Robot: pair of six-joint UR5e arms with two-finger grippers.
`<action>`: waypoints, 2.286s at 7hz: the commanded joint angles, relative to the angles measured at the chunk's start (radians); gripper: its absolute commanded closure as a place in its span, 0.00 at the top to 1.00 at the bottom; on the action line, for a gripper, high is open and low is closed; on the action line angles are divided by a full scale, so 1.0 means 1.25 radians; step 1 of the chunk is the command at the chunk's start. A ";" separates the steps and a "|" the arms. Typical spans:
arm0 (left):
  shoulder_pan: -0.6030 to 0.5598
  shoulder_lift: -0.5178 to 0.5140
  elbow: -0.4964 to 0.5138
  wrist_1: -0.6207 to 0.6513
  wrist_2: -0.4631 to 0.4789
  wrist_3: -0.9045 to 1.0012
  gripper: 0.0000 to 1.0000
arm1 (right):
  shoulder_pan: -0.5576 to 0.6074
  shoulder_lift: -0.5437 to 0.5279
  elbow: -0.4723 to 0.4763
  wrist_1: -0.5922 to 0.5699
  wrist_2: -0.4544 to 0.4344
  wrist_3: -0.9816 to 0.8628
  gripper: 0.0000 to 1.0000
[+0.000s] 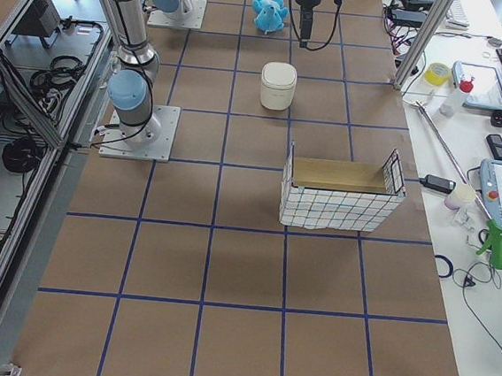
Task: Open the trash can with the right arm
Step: 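Move the right gripper forward over the white trash can lid, then lower the right gripper onto the lid's edge nearest the robot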
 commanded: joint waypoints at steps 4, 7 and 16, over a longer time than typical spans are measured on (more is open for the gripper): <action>0.000 0.000 0.000 0.000 0.000 0.000 1.00 | 0.001 0.013 0.004 -0.021 -0.001 0.004 0.89; 0.000 0.000 0.000 0.000 0.000 0.000 1.00 | 0.021 0.019 0.121 -0.036 0.002 0.006 0.00; 0.000 0.000 0.000 0.000 0.000 0.000 1.00 | 0.070 0.051 0.382 -0.381 0.038 0.028 0.00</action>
